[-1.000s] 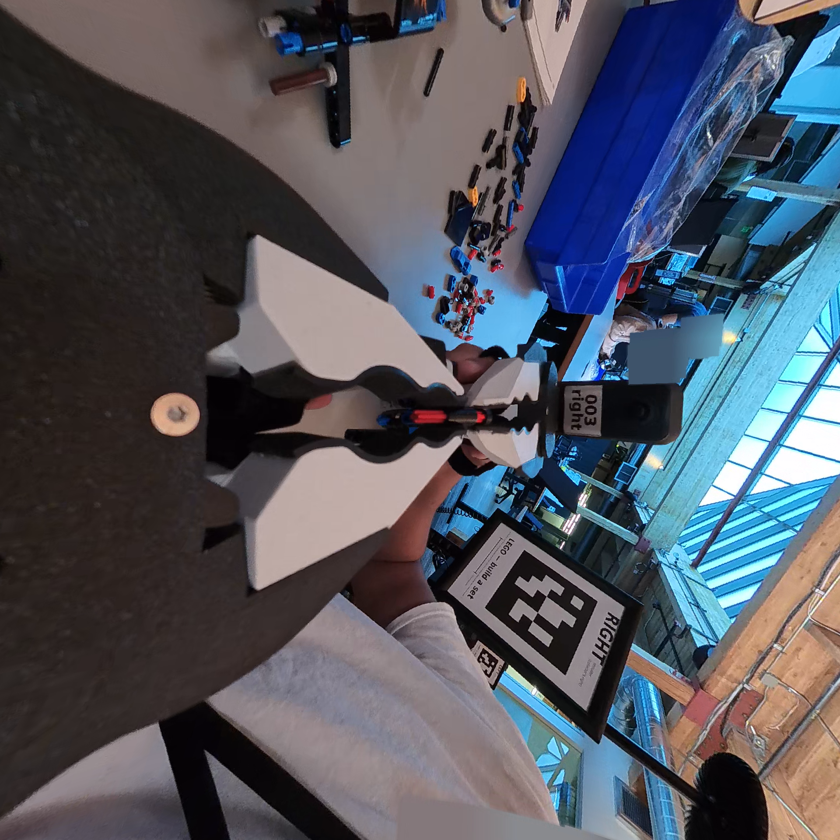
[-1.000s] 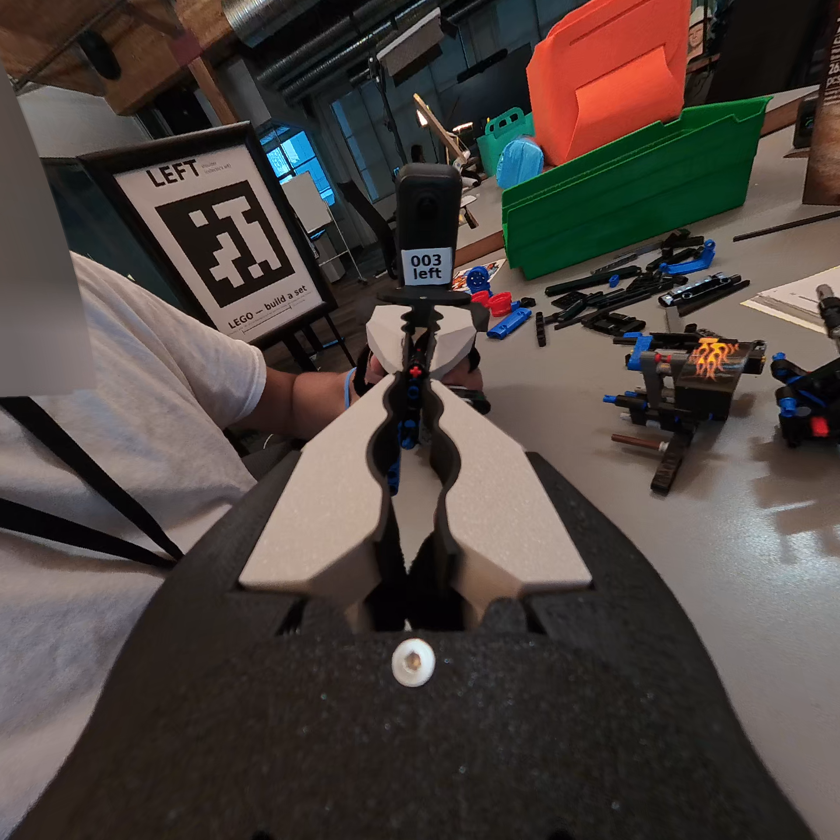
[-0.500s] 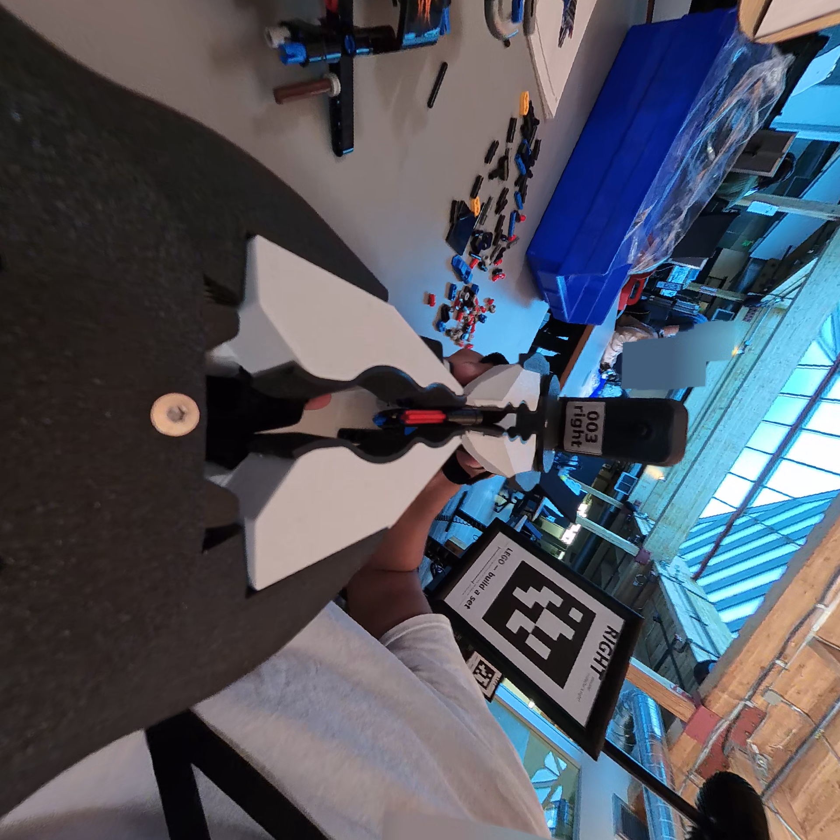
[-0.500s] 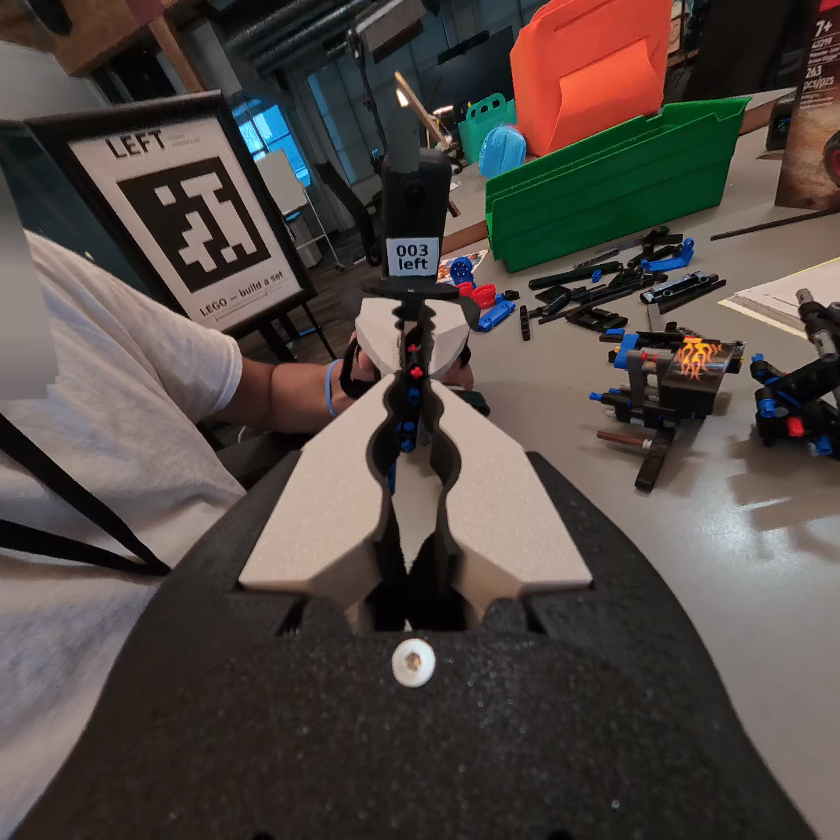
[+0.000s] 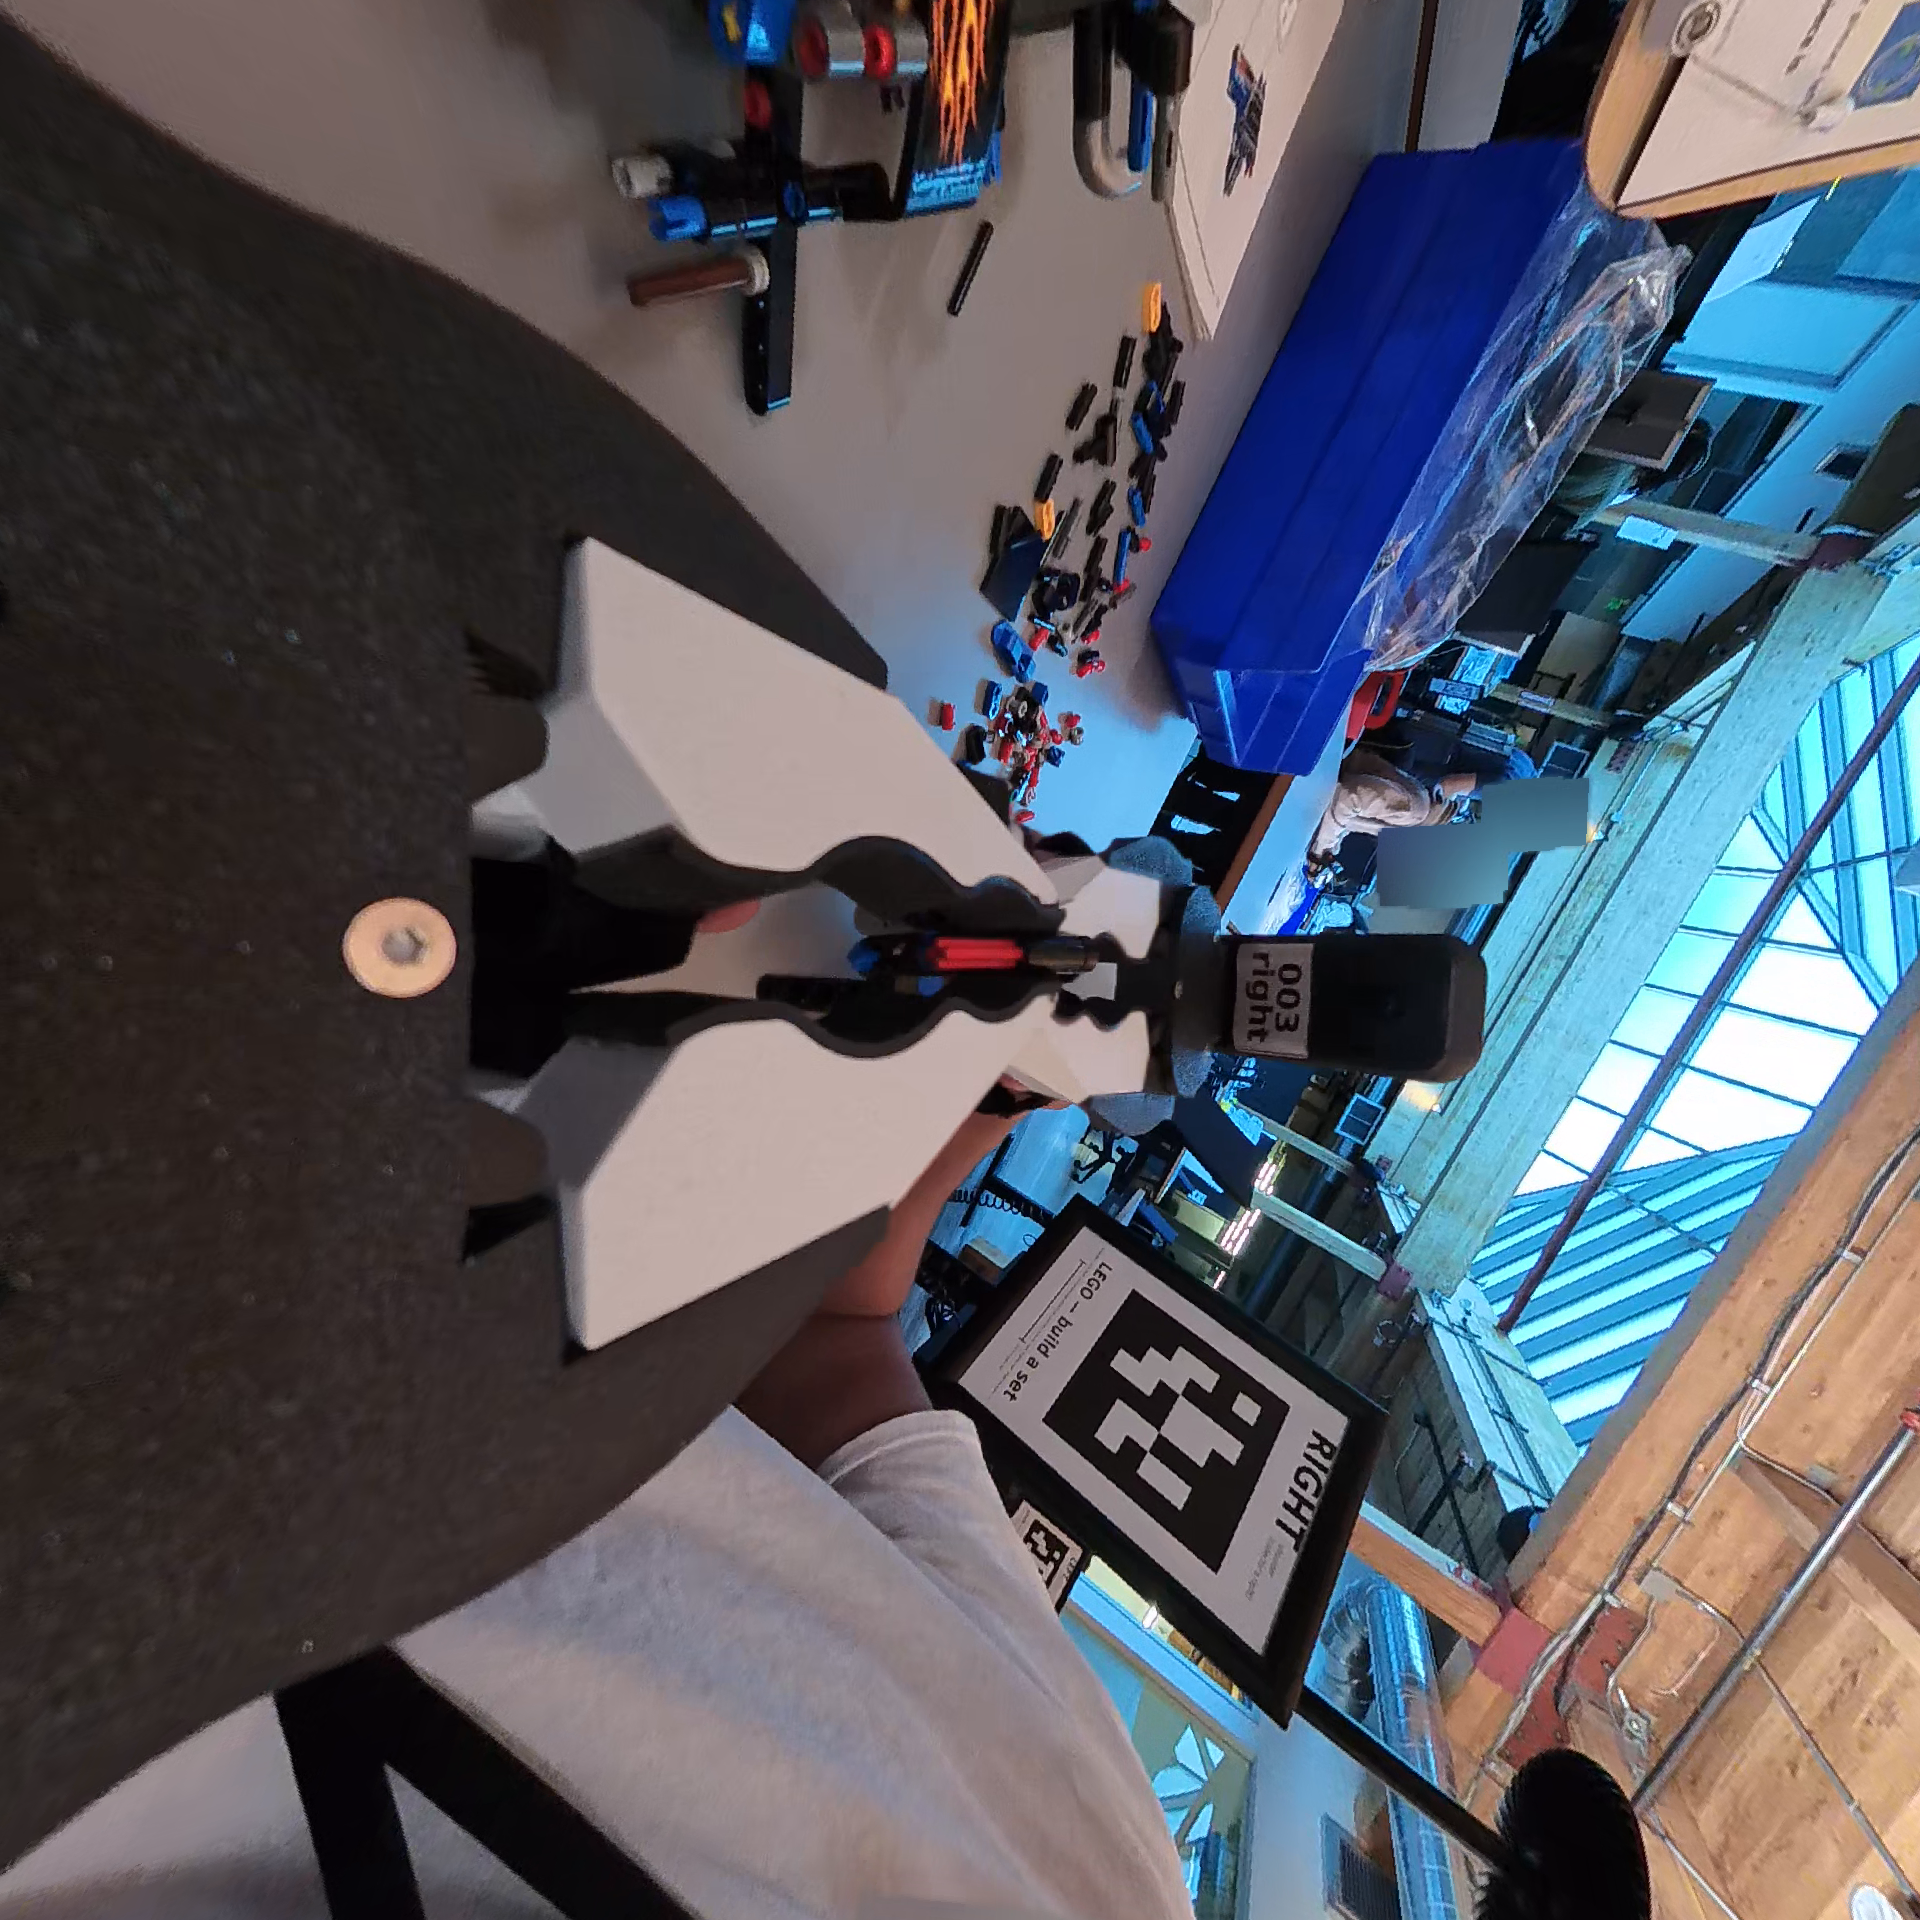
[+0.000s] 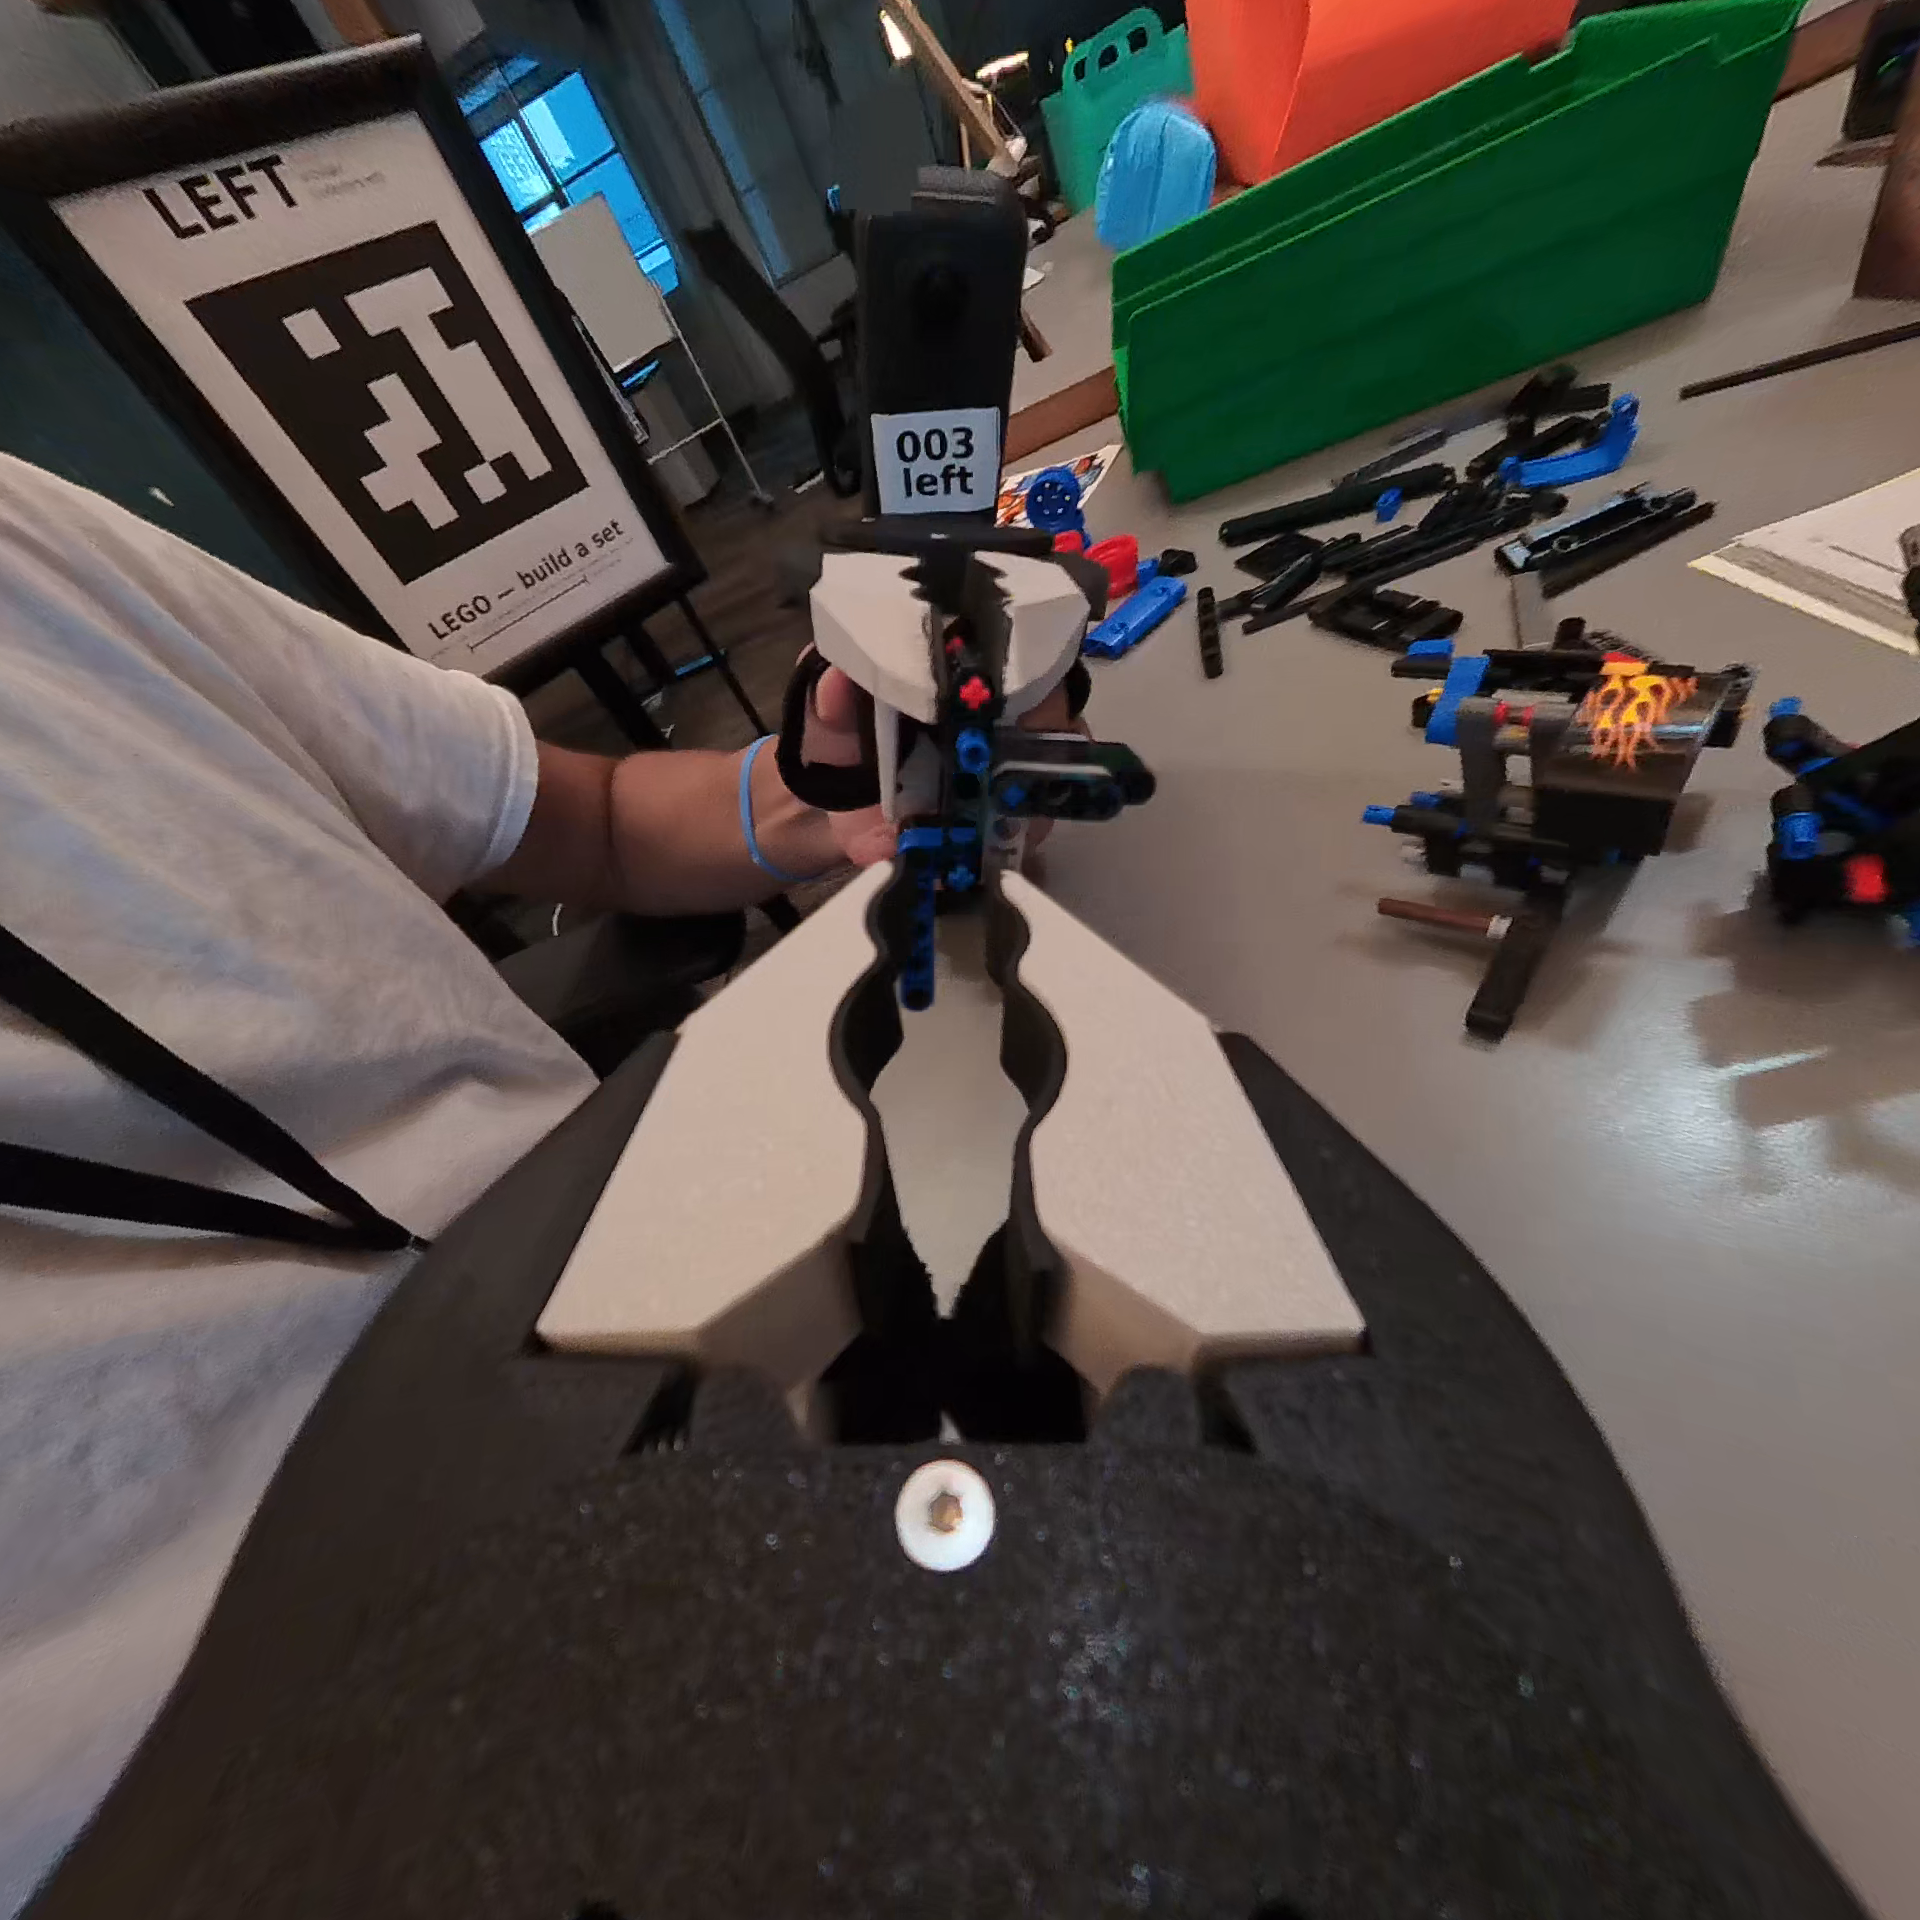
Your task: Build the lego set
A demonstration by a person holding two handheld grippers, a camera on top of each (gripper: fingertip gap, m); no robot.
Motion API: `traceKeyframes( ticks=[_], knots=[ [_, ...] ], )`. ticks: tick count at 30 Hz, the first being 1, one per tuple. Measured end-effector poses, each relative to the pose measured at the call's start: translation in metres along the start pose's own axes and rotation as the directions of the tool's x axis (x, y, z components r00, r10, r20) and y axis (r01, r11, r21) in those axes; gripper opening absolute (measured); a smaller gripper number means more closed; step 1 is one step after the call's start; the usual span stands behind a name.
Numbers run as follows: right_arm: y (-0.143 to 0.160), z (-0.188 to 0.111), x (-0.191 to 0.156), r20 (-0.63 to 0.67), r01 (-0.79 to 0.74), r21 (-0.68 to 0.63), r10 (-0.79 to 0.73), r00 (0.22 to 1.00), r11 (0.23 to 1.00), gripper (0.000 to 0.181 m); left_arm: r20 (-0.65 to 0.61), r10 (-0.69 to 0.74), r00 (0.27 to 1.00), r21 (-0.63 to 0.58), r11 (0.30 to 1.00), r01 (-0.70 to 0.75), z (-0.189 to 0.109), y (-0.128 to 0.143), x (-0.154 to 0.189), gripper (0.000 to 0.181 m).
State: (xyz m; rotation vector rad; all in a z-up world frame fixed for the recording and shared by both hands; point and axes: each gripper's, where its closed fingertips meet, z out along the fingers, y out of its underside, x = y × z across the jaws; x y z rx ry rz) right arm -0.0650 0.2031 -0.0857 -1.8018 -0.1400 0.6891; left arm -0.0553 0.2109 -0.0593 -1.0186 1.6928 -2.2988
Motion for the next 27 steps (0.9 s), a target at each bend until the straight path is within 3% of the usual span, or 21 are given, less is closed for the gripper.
traceKeyframes(
  ticks=[6, 10, 12, 16, 20, 21, 27],
  knots=[
    [-0.005, 0.000, 0.004, -0.015, -0.015, 0.042, 0.016, 1.000, 0.999, 0.005, 0.035, 0.014, 0.999, 0.027, 1.000, -0.015, -0.001, -0.004, -0.004, 0.005],
    [-0.019, -0.005, 0.005, 0.004, -0.064, 0.133, 0.064, 0.998, 0.989, 0.005, 0.132, 0.019, 0.991, 0.050, 0.998, -0.025, -0.010, -0.010, -0.018, 0.042],
    [-0.023, -0.006, 0.010, -0.034, -0.065, 0.159, 0.071, 0.997, 0.985, 0.005, 0.093, -0.008, 0.996, 0.018, 1.000, 0.007, -0.005, -0.004, -0.014, 0.043],
    [-0.027, -0.003, 0.009, -0.053, -0.060, 0.173, 0.070, 0.996, 0.983, 0.005, 0.030, -0.080, 0.996, -0.048, 0.996, 0.081, 0.007, 0.012, -0.006, 0.033],
    [-0.030, -0.003, 0.009, -0.059, -0.070, 0.205, 0.084, 0.995, 0.976, 0.005, -0.015, -0.125, 0.992, -0.022, 0.992, 0.125, 0.008, 0.011, -0.002, 0.018],
    [-0.030, -0.003, 0.011, -0.062, -0.079, 0.210, 0.094, 0.994, 0.974, 0.005, -0.051, -0.135, 0.989, -0.021, 0.991, 0.134, 0.008, 0.011, 0.003, 0.006],
    [-0.026, -0.003, 0.013, 0.006, -0.132, 0.262, 0.135, 0.991, 0.956, 0.005, -0.057, -0.157, 0.986, -0.034, 0.987, 0.155, 0.009, 0.013, 0.001, 0.006]
  ],
)
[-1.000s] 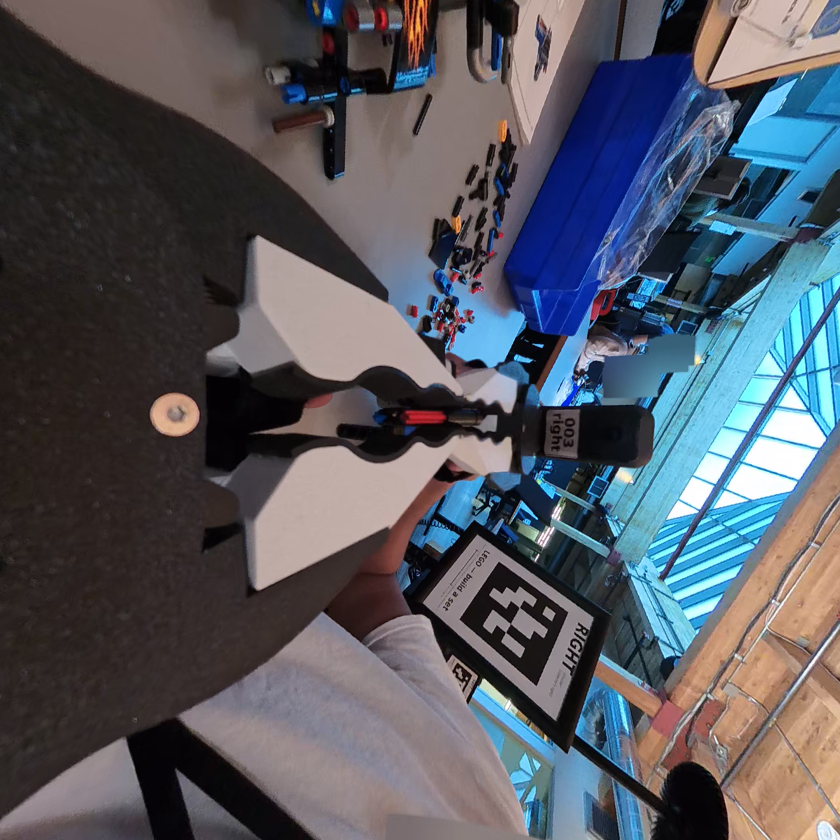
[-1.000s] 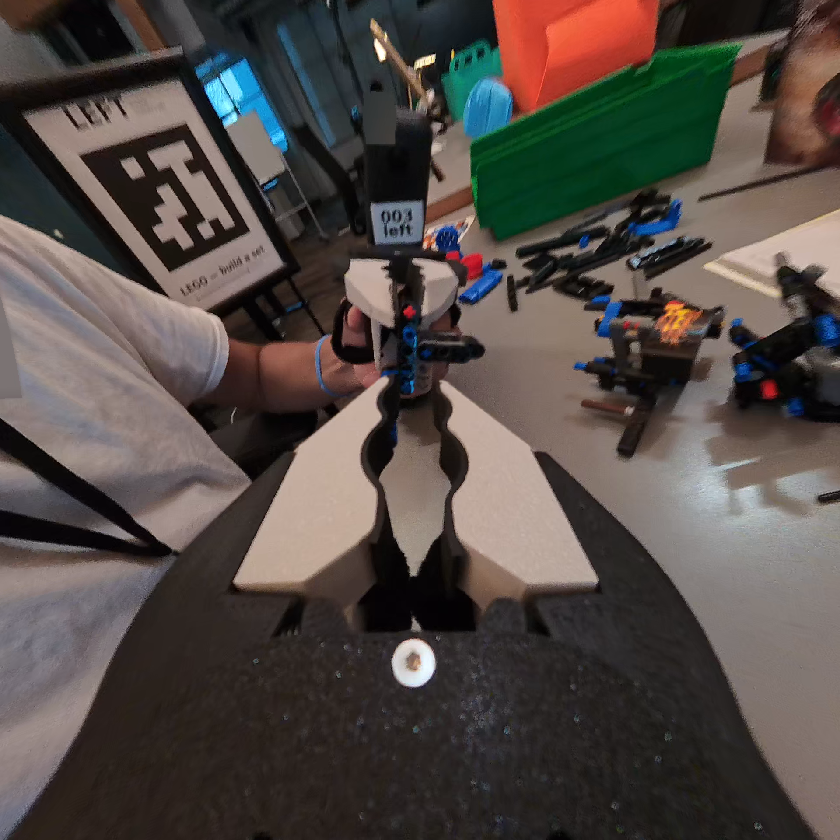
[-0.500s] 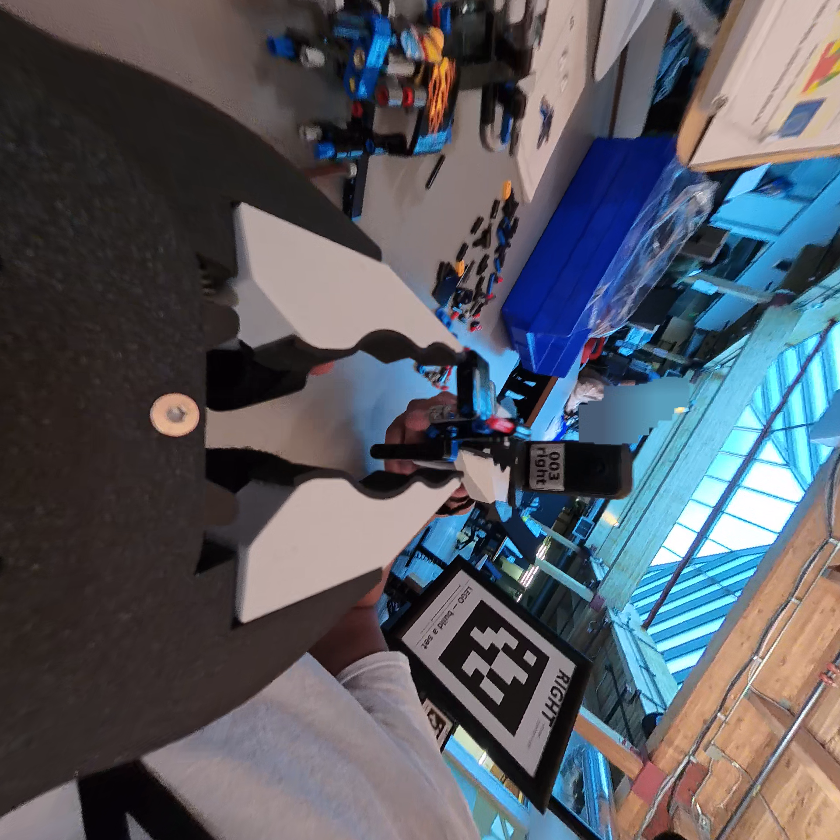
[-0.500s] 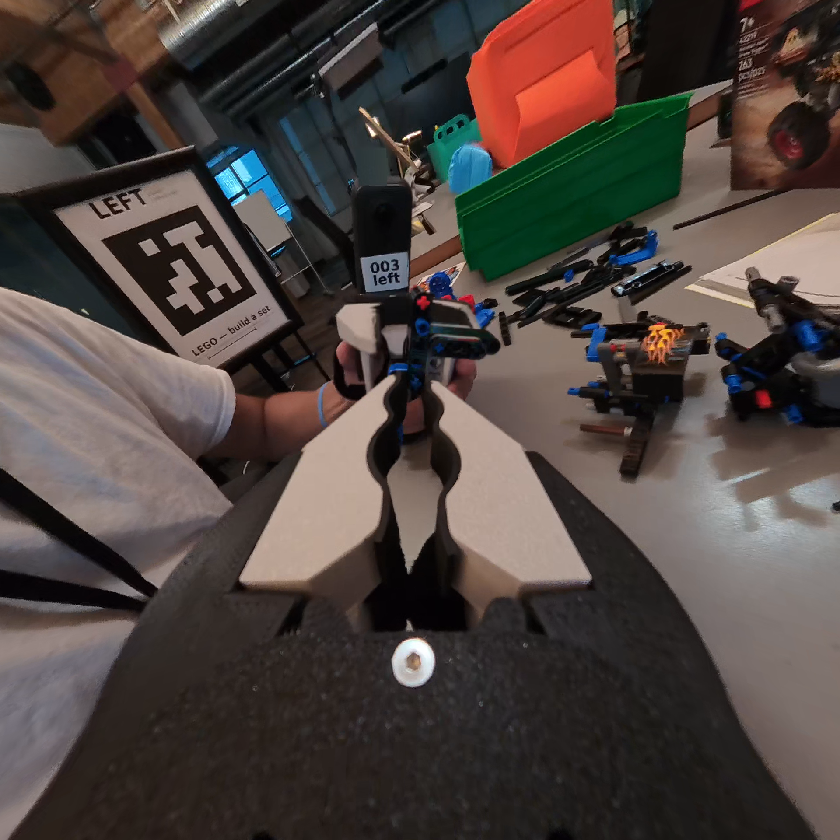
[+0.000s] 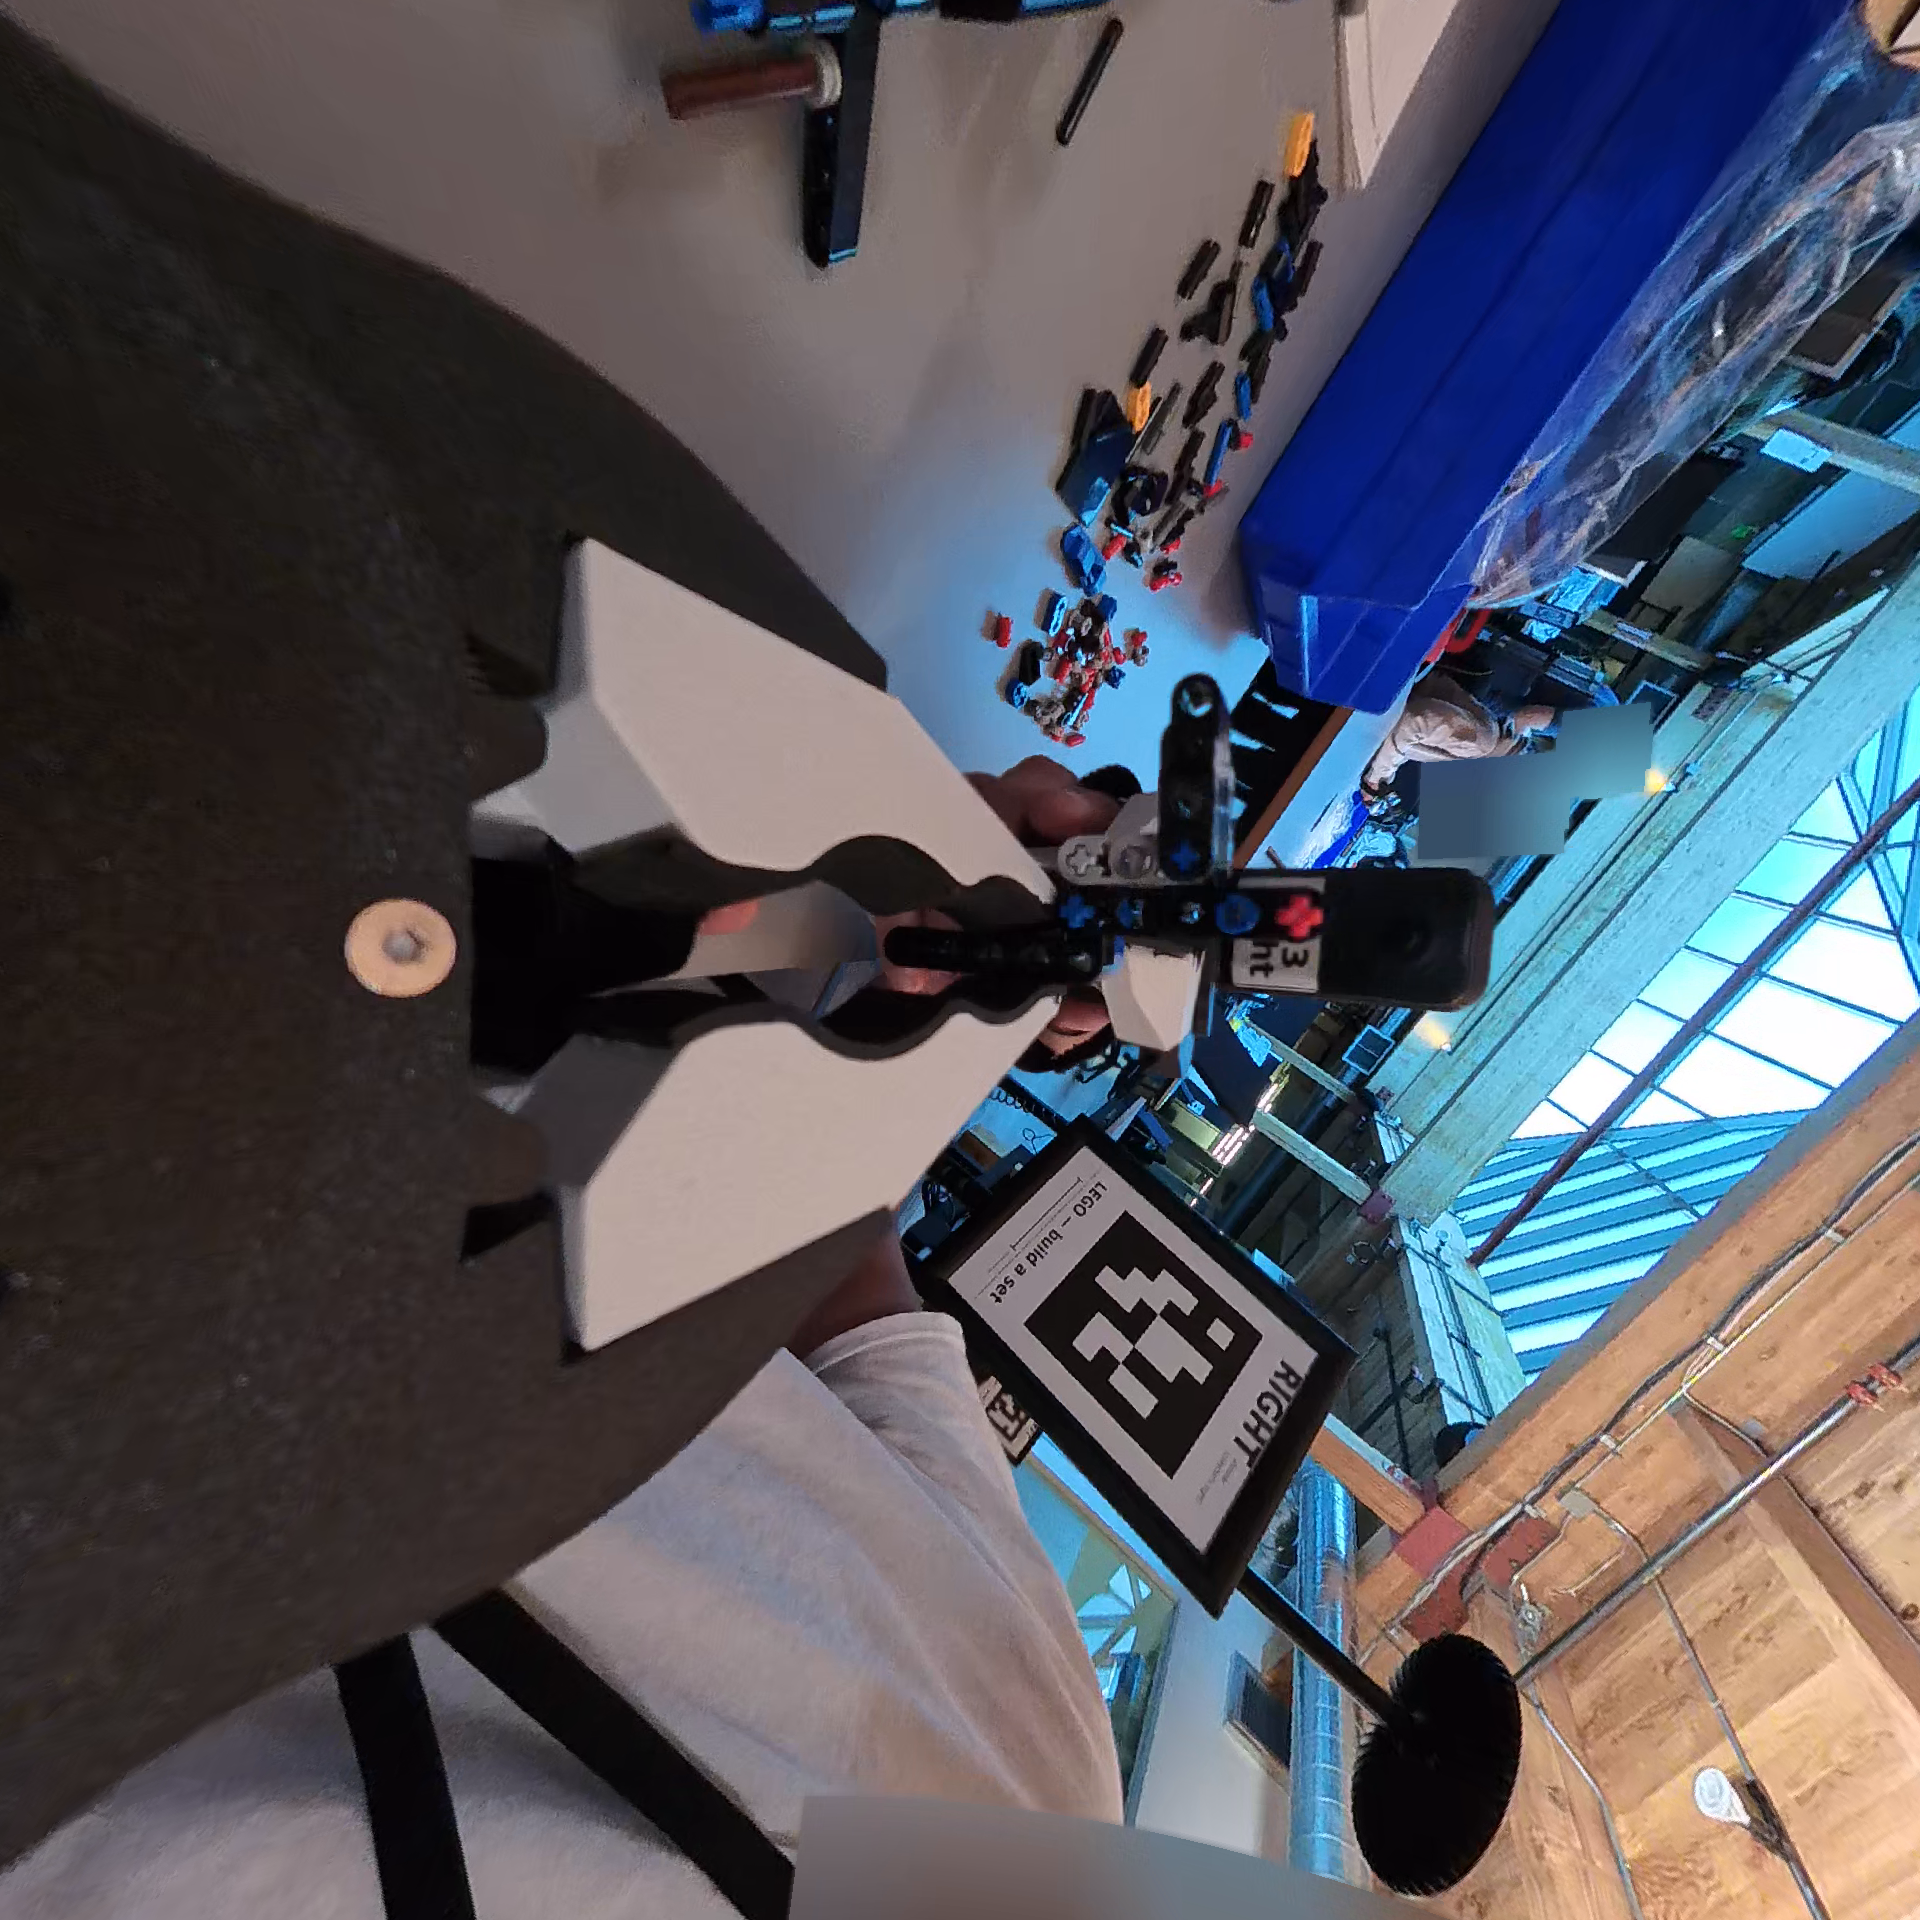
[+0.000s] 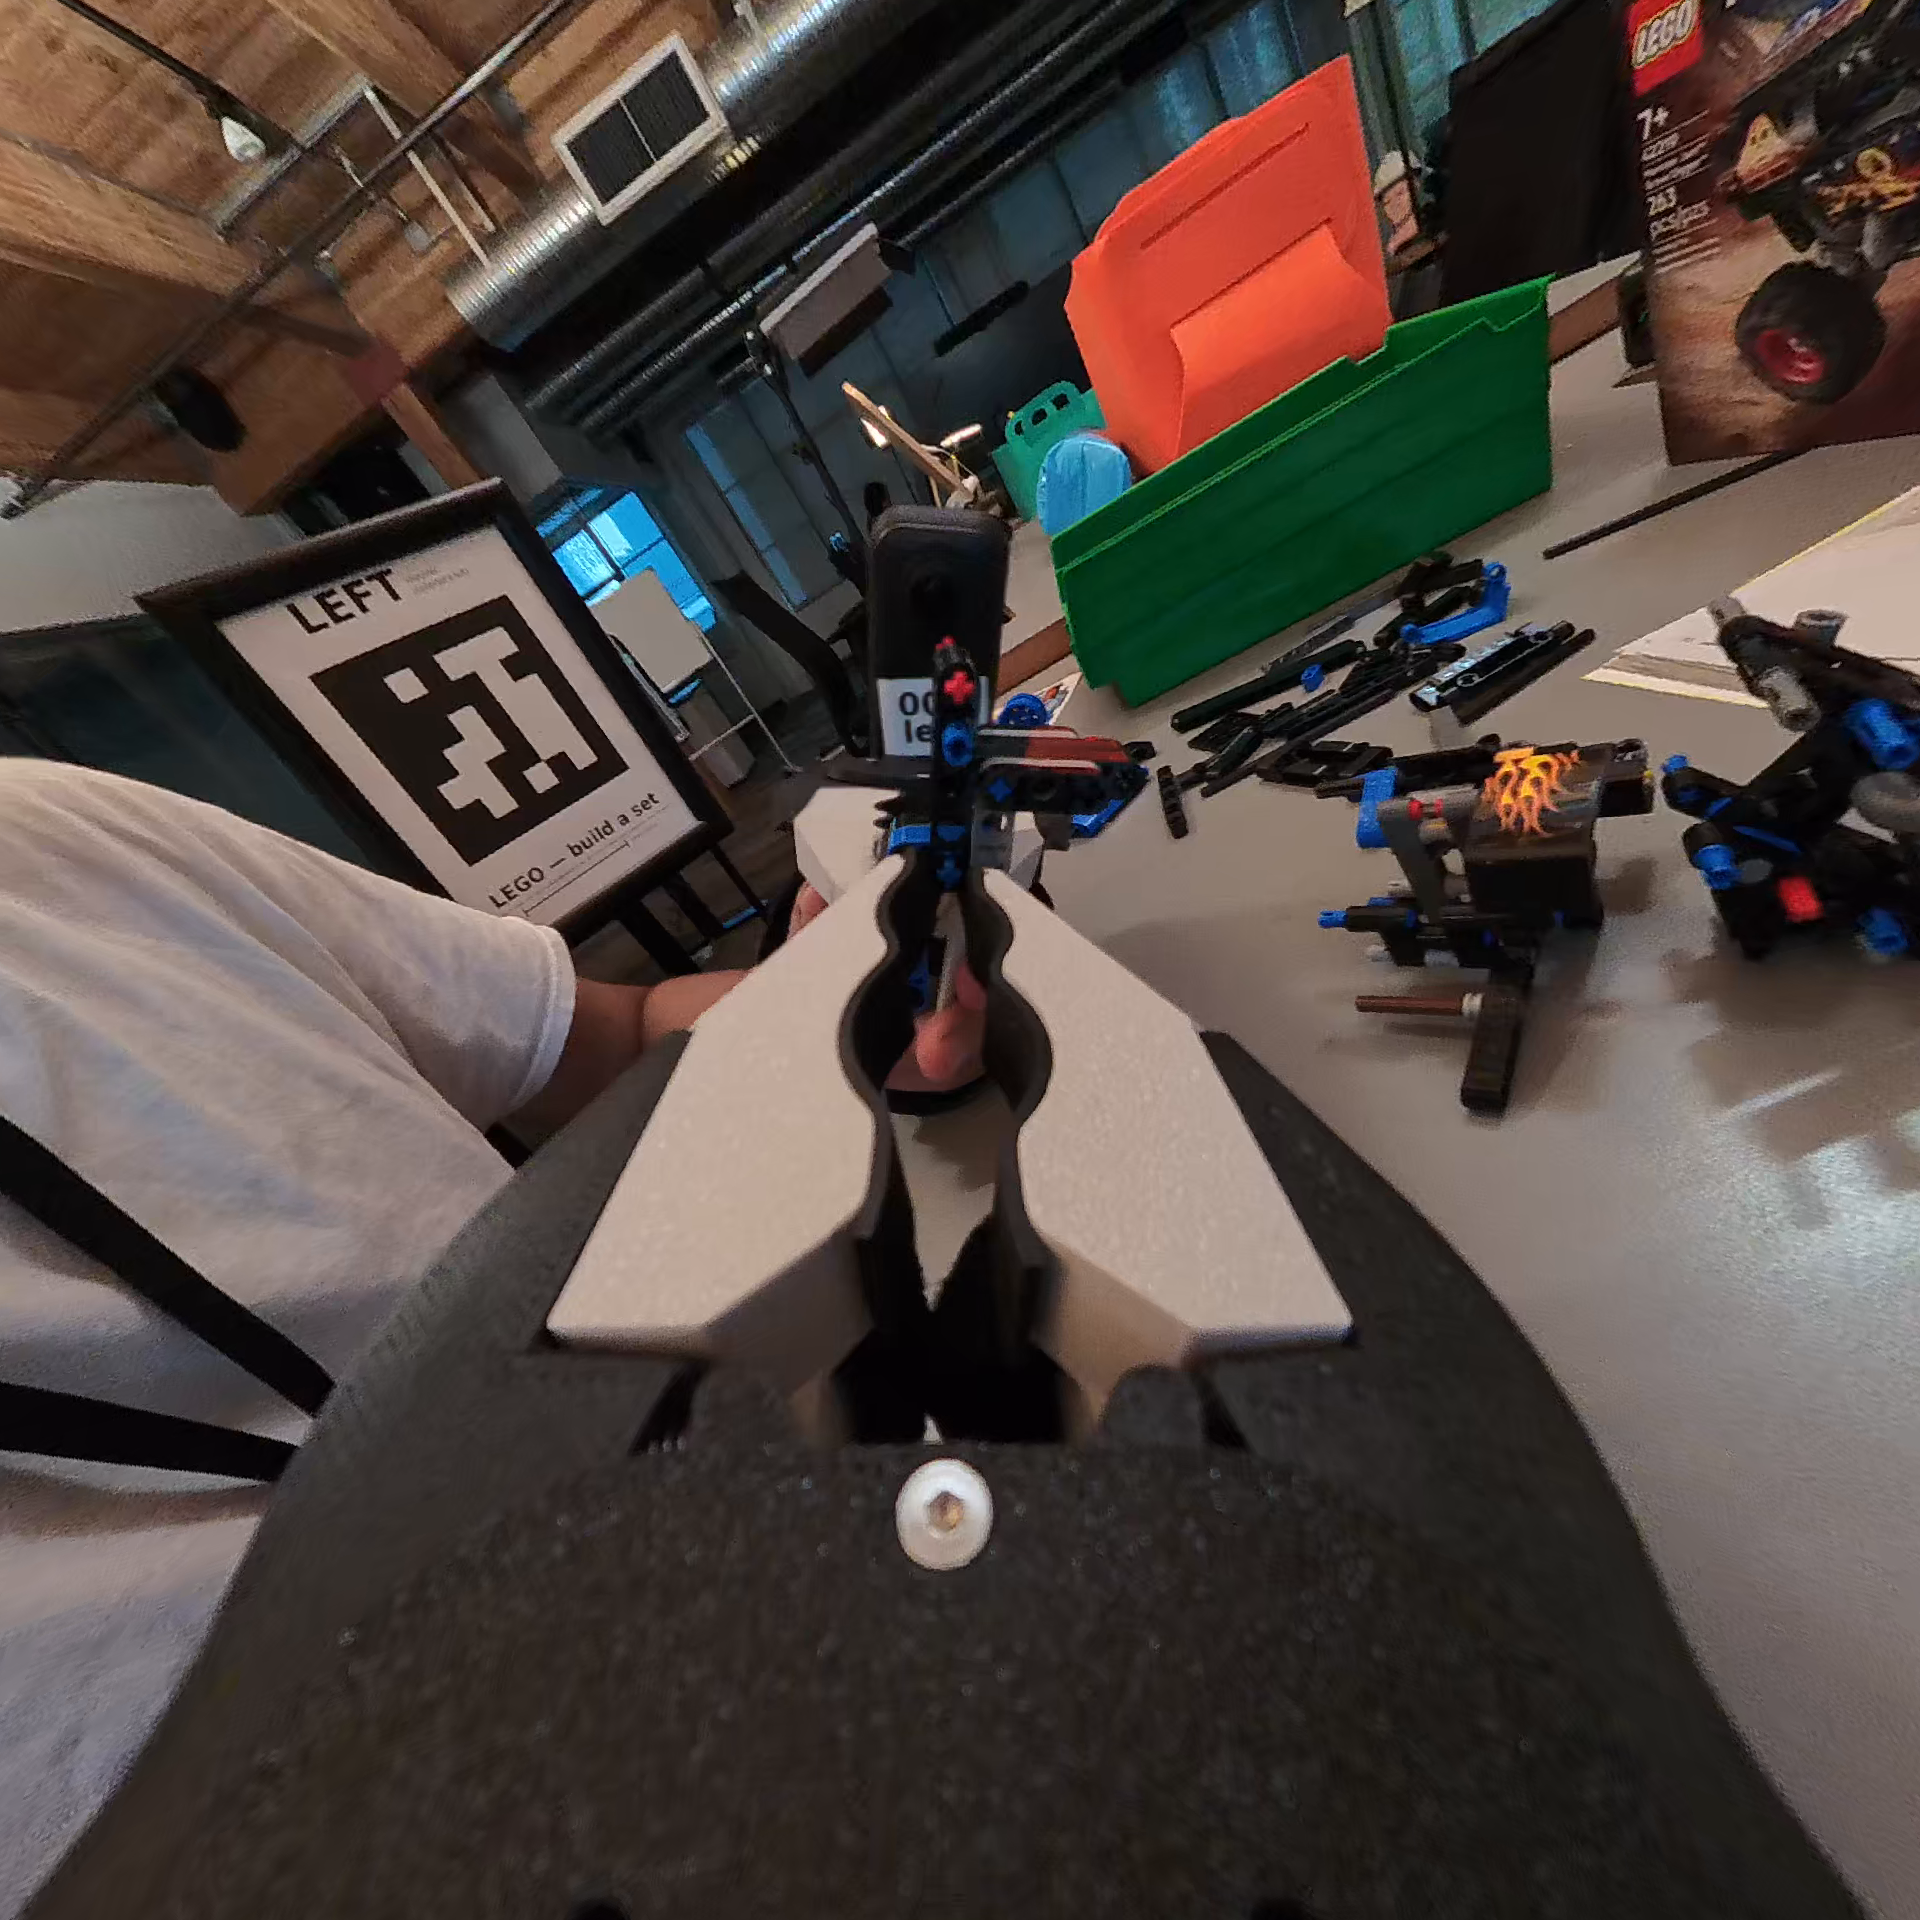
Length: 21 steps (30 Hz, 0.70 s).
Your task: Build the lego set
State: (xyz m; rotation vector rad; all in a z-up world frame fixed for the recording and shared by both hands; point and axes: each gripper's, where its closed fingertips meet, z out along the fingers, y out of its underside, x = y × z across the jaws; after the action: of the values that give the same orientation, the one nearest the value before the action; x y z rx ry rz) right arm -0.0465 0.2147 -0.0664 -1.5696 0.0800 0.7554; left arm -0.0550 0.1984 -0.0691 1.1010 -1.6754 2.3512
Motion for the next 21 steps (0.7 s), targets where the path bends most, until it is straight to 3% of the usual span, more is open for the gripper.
traceKeyframes(
  ticks=[3, 16, 21],
  knots=[
    [-0.002, 0.001, 0.001, 0.059, -0.076, 0.065, 0.072, 0.996, 0.995, 0.005, 0.001, 0.000, 1.000, 0.009, 1.000, 0.000, 0.001, -0.001, -0.001, 0.006],
    [-0.005, 0.004, 0.005, 0.049, -0.068, 0.102, 0.063, 0.997, 0.993, 0.004, -0.002, -0.027, 1.000, 0.038, 0.999, 0.027, 0.000, -0.005, -0.004, 0.006],
    [-0.001, 0.000, 0.009, -0.012, 0.019, 0.020, -0.019, 1.000, 1.000, 0.005, -0.011, -0.102, 0.995, -0.002, 0.995, 0.102, 0.000, -0.002, -0.008, 0.006]
  ],
)
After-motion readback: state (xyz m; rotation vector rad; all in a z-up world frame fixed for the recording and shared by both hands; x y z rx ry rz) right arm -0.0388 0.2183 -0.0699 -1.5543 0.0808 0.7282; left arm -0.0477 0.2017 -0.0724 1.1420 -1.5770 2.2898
